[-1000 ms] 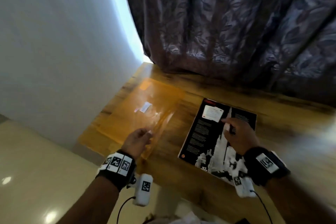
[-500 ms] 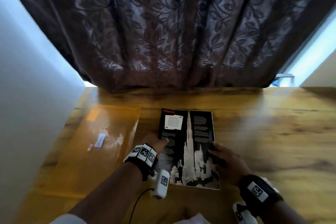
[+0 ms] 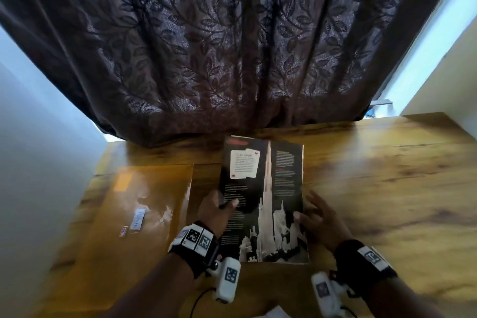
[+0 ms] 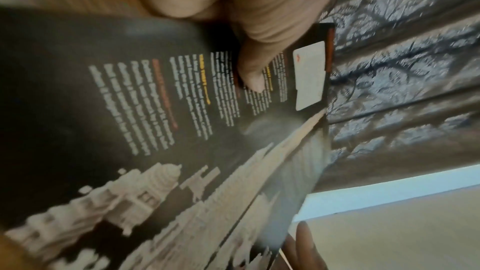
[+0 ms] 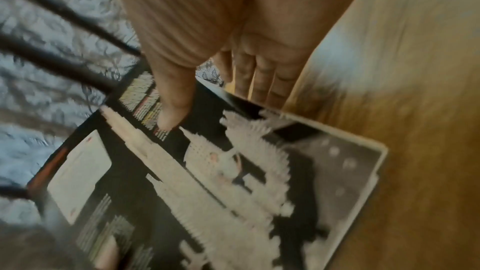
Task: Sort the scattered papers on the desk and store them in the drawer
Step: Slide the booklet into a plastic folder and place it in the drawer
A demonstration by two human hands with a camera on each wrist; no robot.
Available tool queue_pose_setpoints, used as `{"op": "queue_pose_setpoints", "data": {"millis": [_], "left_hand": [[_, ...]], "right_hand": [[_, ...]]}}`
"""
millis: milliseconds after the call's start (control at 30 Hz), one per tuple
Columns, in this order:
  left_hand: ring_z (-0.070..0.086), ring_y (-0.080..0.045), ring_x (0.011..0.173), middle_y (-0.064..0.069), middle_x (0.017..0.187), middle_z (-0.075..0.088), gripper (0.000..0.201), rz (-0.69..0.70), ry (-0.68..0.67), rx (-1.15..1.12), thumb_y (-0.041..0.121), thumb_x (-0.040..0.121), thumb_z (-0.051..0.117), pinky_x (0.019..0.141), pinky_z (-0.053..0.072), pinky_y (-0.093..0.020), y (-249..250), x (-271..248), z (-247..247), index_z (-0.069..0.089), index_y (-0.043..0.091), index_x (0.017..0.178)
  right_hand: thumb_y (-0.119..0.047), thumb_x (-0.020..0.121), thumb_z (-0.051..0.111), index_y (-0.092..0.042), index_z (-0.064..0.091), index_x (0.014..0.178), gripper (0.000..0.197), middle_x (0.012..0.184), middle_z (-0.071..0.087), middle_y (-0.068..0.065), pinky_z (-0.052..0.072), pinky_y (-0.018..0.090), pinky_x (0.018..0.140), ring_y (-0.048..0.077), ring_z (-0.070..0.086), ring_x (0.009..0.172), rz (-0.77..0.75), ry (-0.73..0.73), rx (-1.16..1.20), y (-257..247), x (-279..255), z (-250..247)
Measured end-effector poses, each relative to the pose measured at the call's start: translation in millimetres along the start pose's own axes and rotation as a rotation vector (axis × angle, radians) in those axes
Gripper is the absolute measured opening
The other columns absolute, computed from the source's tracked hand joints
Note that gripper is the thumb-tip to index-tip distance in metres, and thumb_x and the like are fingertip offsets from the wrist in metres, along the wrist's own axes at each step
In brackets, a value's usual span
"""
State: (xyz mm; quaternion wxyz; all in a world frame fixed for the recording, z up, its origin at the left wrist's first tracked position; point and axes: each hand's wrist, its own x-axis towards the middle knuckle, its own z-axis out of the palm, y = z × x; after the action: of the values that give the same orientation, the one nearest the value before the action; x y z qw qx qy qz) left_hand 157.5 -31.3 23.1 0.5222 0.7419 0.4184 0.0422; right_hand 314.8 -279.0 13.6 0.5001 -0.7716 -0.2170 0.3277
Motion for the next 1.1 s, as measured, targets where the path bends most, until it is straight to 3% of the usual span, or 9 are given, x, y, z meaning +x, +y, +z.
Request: {"op": "queue_pose_setpoints", "data": {"millis": [100, 167, 233, 367, 500, 667, 767, 967, 1100], "left_hand": [[0.066, -0.011, 0.104, 0.009, 0.109, 0.071, 0.03, 0.173, -0.005, -0.186, 0.045, 0.083, 0.072, 0.096, 0.052, -0.043, 6.1, -17.2, -17.8, 0.062, 0.037, 0.109], [0.064, -0.009, 0.112, 0.012, 0.117, 0.07, 0.035, 0.282, -0.013, -0.291, 0.035, 0.087, 0.072, 0.098, 0.05, -0.038, 15.5, -24.0, -29.4, 0.061, 0.042, 0.119], [0.062, -0.014, 0.119, 0.005, 0.127, 0.067, 0.049, 0.381, -0.011, -0.347, 0.034, 0.087, 0.069, 0.099, 0.049, -0.039, 25.8, -30.1, -41.5, 0.055, 0.026, 0.134], [0.062, -0.015, 0.119, 0.004, 0.125, 0.068, 0.048, 0.433, -0.013, -0.393, 0.026, 0.088, 0.072, 0.1, 0.051, -0.038, 31.0, -35.3, -53.6, 0.058, 0.016, 0.132], [0.062, -0.008, 0.117, 0.012, 0.123, 0.068, 0.06, 0.335, -0.053, -0.313, 0.049, 0.075, 0.077, 0.104, 0.048, -0.043, 13.1, -39.5, -45.6, 0.061, 0.029, 0.129], [0.065, 0.002, 0.106, 0.017, 0.112, 0.071, 0.033, 0.321, -0.029, -0.266, 0.036, 0.086, 0.071, 0.1, 0.052, -0.035, 8.0, -44.2, -36.3, 0.065, 0.035, 0.118], [0.064, -0.005, 0.112, 0.014, 0.118, 0.07, 0.044, 0.34, -0.035, -0.266, 0.048, 0.083, 0.07, 0.1, 0.051, -0.039, 4.0, -42.3, -40.0, 0.064, 0.032, 0.123], [0.066, 0.001, 0.106, 0.021, 0.109, 0.072, 0.03, 0.318, -0.023, -0.285, 0.041, 0.084, 0.07, 0.099, 0.051, -0.032, -5.2, -49.8, -36.4, 0.066, 0.041, 0.114], [0.068, -0.004, 0.102, 0.015, 0.108, 0.073, 0.023, 0.325, -0.038, -0.239, 0.051, 0.084, 0.068, 0.094, 0.053, -0.035, -5.7, -49.5, -40.2, 0.065, 0.048, 0.106]], "right_hand": [[-0.024, 0.093, 0.07, -0.031, 0.066, 0.12, 0.029, 0.107, 0.076, -0.005, 0.06, 0.047, 0.087, 0.014, 0.073, 0.098, -0.001, -0.034, 0.204, -29.5, -5.2, 12.9], [-0.012, 0.098, 0.06, -0.013, 0.068, 0.117, 0.02, 0.085, 0.078, -0.006, 0.06, 0.028, 0.067, 0.006, 0.073, 0.074, -0.041, -0.015, 0.281, -48.1, -8.3, 19.4], [0.002, 0.099, 0.053, -0.006, 0.065, 0.113, 0.02, 0.076, 0.077, -0.012, 0.051, 0.014, 0.055, -0.001, 0.068, 0.063, -0.158, 0.015, 0.323, -66.4, -9.6, 20.1], [0.006, 0.096, 0.056, -0.01, 0.067, 0.109, 0.024, 0.085, 0.078, -0.014, 0.052, 0.012, 0.062, -0.001, 0.071, 0.075, -0.25, 0.046, 0.278, -71.2, -8.1, 20.2], [0.004, 0.092, 0.063, -0.015, 0.071, 0.106, 0.024, 0.097, 0.079, -0.006, 0.056, 0.018, 0.071, 0.012, 0.074, 0.092, -0.185, 0.036, 0.237, -55.4, -14.5, 24.7], [-0.006, 0.091, 0.069, -0.021, 0.076, 0.099, 0.018, 0.095, 0.079, -0.005, 0.059, 0.03, 0.078, 0.015, 0.074, 0.091, -0.109, 0.043, 0.208, -46.8, -17.8, 26.8], [-0.008, 0.091, 0.069, -0.02, 0.076, 0.096, 0.015, 0.088, 0.079, -0.006, 0.055, 0.021, 0.065, 0.008, 0.072, 0.078, -0.125, 0.034, 0.182, -51.2, -18.2, 23.7], [-0.049, 0.07, 0.076, -0.036, 0.079, 0.095, 0.029, 0.099, 0.079, -0.007, 0.057, 0.039, 0.087, 0.012, 0.073, 0.094, -0.105, 0.011, 0.103, -45.4, -22.1, 30.8], [-0.067, 0.067, 0.075, -0.033, 0.076, 0.09, 0.041, 0.084, 0.075, 0.009, 0.056, 0.044, 0.07, 0.026, 0.069, 0.071, -0.123, 0.024, 0.115, -45.9, -19.0, 31.6]]}}
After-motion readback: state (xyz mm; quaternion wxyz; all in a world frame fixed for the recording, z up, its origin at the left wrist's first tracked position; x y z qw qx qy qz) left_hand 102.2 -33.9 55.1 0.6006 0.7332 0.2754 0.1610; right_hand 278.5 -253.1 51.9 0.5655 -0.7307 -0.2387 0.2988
